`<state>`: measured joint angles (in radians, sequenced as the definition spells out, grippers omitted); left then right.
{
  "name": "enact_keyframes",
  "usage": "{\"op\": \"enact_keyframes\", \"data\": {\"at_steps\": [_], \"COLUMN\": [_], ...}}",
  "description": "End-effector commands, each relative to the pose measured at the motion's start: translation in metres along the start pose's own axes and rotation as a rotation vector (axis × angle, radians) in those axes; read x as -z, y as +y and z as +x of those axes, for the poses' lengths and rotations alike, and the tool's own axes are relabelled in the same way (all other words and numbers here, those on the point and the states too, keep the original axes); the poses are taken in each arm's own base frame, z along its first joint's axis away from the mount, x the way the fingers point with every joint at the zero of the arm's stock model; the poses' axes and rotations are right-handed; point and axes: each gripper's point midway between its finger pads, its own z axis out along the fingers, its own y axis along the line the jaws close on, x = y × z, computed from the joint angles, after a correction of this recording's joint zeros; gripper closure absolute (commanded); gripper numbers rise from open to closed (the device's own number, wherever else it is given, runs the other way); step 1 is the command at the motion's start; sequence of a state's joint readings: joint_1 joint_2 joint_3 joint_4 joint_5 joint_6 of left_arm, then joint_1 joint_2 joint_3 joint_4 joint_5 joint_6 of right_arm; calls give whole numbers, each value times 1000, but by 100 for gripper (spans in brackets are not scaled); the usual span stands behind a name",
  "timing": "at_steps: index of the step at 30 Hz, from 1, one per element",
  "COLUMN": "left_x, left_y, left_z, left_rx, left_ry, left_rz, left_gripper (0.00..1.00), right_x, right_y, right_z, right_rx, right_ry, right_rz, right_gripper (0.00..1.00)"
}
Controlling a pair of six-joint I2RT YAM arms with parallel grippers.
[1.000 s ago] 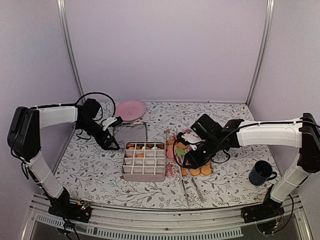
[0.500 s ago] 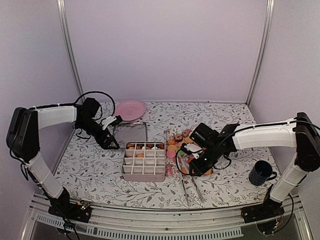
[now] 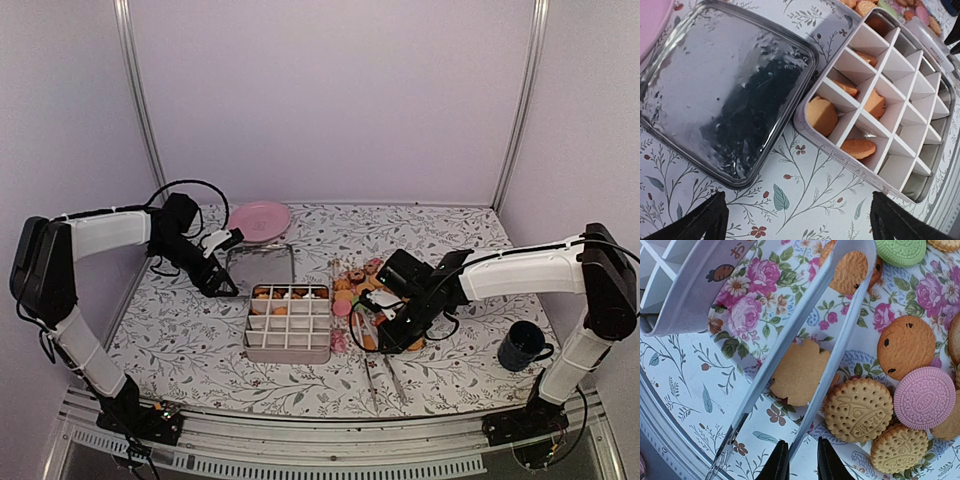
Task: Pack the cookies
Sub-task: Pick up the clamp from the corner of the board.
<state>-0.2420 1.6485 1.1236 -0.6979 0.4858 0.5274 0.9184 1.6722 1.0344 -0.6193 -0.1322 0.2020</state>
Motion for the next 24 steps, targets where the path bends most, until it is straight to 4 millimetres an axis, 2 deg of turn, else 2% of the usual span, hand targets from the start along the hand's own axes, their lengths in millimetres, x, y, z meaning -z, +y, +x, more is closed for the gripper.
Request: {"op": "enact_keyframes", "data": {"at_steps": [1, 5, 10, 17, 21, 24], "left_x": [10, 11, 11, 11, 12, 12], "left_y": [-1, 0, 1, 3, 6, 7], "left_z": [-9, -10, -11, -10, -8, -8], "left_rx": [-15, -16, -22, -19, -14, -15], "left_ry": [-29, -31, -31, -35, -38, -40], "left_rz": [-3, -5, -10, -13, -17, -19], "left_gripper": [1, 1, 1, 1, 1, 1], "right_x": [-9, -8, -5, 2, 11, 21], "right_y": [-4, -7, -7, -2, -1, 6], "right_z": [6, 7, 1, -6, -12, -28], "right_rx": [2, -2, 6, 15, 16, 17], "right_ry": [21, 30, 43, 52, 35, -2], "right_rz": [37, 75, 147, 187, 193, 179], "right_gripper": [79, 78, 72, 72, 73, 73]}}
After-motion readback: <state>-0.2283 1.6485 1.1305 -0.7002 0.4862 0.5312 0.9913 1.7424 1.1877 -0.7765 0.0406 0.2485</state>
